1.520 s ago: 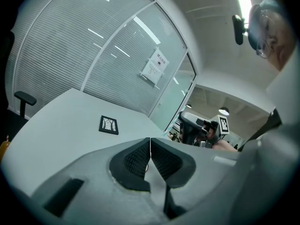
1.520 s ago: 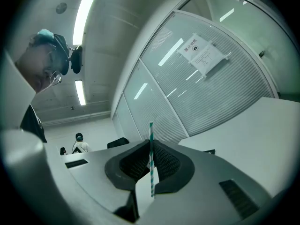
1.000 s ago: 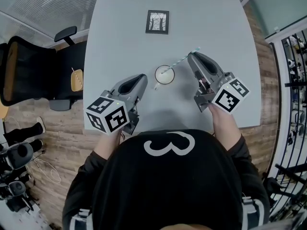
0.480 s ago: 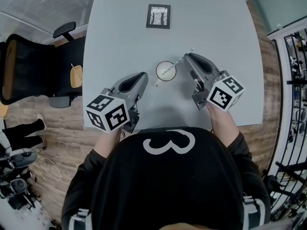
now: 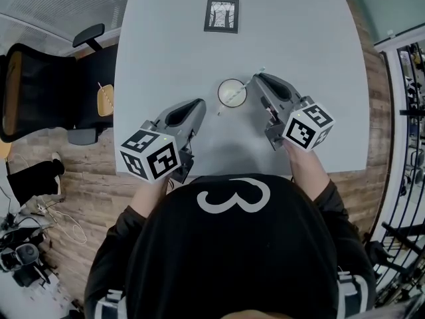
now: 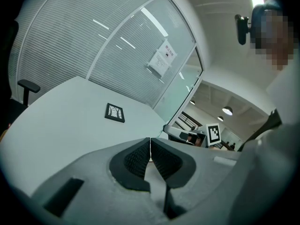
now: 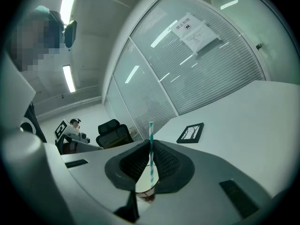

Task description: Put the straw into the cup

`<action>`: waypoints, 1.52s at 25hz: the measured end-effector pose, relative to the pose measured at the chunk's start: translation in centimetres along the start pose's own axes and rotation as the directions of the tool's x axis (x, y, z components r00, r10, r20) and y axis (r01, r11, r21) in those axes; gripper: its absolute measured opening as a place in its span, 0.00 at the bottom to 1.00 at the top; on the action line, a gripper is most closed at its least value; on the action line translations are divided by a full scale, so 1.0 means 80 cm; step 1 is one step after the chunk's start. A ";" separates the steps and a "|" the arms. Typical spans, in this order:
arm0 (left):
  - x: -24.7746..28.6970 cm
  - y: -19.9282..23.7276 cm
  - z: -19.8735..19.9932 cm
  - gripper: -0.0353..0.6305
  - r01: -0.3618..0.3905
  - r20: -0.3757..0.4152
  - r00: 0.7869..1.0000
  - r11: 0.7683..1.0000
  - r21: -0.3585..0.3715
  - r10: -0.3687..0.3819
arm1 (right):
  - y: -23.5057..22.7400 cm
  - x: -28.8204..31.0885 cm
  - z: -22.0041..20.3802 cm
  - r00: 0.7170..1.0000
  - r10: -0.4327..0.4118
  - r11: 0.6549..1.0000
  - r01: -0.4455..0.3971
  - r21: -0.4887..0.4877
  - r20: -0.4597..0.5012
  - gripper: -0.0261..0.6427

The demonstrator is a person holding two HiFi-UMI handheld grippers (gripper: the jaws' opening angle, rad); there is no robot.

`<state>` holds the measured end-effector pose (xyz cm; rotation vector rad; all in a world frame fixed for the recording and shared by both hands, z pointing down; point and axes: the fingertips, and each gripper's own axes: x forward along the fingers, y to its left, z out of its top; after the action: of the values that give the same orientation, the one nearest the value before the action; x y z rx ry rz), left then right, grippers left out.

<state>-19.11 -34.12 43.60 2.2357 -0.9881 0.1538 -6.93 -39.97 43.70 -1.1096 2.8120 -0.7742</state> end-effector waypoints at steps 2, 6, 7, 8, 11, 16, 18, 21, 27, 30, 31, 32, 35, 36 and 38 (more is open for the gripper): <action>0.000 0.001 -0.002 0.08 -0.003 -0.001 1.000 1.000 -0.003 0.003 | -0.001 0.001 -0.004 1.000 0.000 1.000 0.000 0.004 -0.003 0.08; -0.001 0.001 -0.005 0.08 -0.011 -0.001 1.000 1.000 -0.005 0.011 | -0.004 0.001 -0.010 1.000 -0.004 1.000 0.004 0.004 -0.010 0.09; -0.001 0.001 -0.005 0.08 -0.014 0.000 1.000 1.000 -0.004 0.014 | -0.005 0.001 -0.011 1.000 -0.005 1.000 0.005 0.004 -0.009 0.09; -0.001 0.002 -0.005 0.08 -0.015 0.000 1.000 1.000 -0.005 0.015 | -0.007 0.002 -0.011 1.000 -0.006 1.000 0.006 0.007 -0.007 0.09; -0.003 0.004 -0.009 0.08 -0.020 -0.002 1.000 1.000 -0.010 0.020 | -0.010 0.004 -0.012 1.000 -0.015 1.000 0.015 0.014 -0.002 0.09; -0.004 0.000 -0.017 0.08 -0.020 0.000 1.000 1.000 -0.020 0.020 | -0.016 0.003 -0.013 1.000 -0.029 0.999 0.029 0.028 0.004 0.09; -0.002 -0.005 -0.021 0.08 -0.016 -0.003 1.000 1.000 -0.023 0.016 | -0.019 0.002 -0.015 0.999 -0.039 0.999 0.039 0.030 0.003 0.09; -0.002 -0.009 -0.023 0.08 -0.014 -0.003 1.000 1.000 -0.023 0.014 | -0.023 0.002 -0.016 0.998 -0.061 0.997 0.061 0.039 0.007 0.09; -0.009 -0.029 -0.023 0.08 -0.021 0.018 1.000 1.000 -0.021 0.021 | -0.026 -0.021 -0.001 0.995 -0.091 0.994 0.088 0.061 0.038 0.25; -0.014 -0.039 -0.024 0.08 -0.025 0.032 0.999 1.000 -0.017 0.025 | -0.017 -0.036 0.009 0.995 -0.088 0.995 0.085 0.042 0.055 0.25; -0.017 -0.043 -0.025 0.08 -0.027 0.037 0.999 1.000 -0.017 0.027 | -0.012 -0.042 0.012 0.994 -0.087 0.996 0.085 0.034 0.063 0.25; -0.020 -0.048 -0.025 0.08 -0.028 0.044 0.999 0.999 -0.016 0.029 | -0.005 -0.050 0.016 0.994 -0.084 0.996 0.082 0.025 0.071 0.25; -0.029 -0.066 -0.024 0.08 -0.027 0.067 0.997 1.000 -0.008 0.028 | 0.020 -0.074 0.030 0.994 -0.043 0.999 0.043 0.006 0.100 0.24; -0.031 -0.075 -0.023 0.08 -0.025 0.077 0.997 1.000 -0.003 0.025 | 0.029 -0.083 0.035 0.994 -0.025 1.000 0.025 -0.003 0.110 0.22; -0.038 -0.095 -0.021 0.08 -0.019 0.096 0.995 1.000 0.009 0.018 | 0.050 -0.104 0.045 0.992 0.014 1.000 -0.011 -0.030 0.123 0.19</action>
<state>-15.72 -27.55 39.74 2.2613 -1.0618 0.0605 -2.53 -33.67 37.41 -1.1021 2.7338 -0.6425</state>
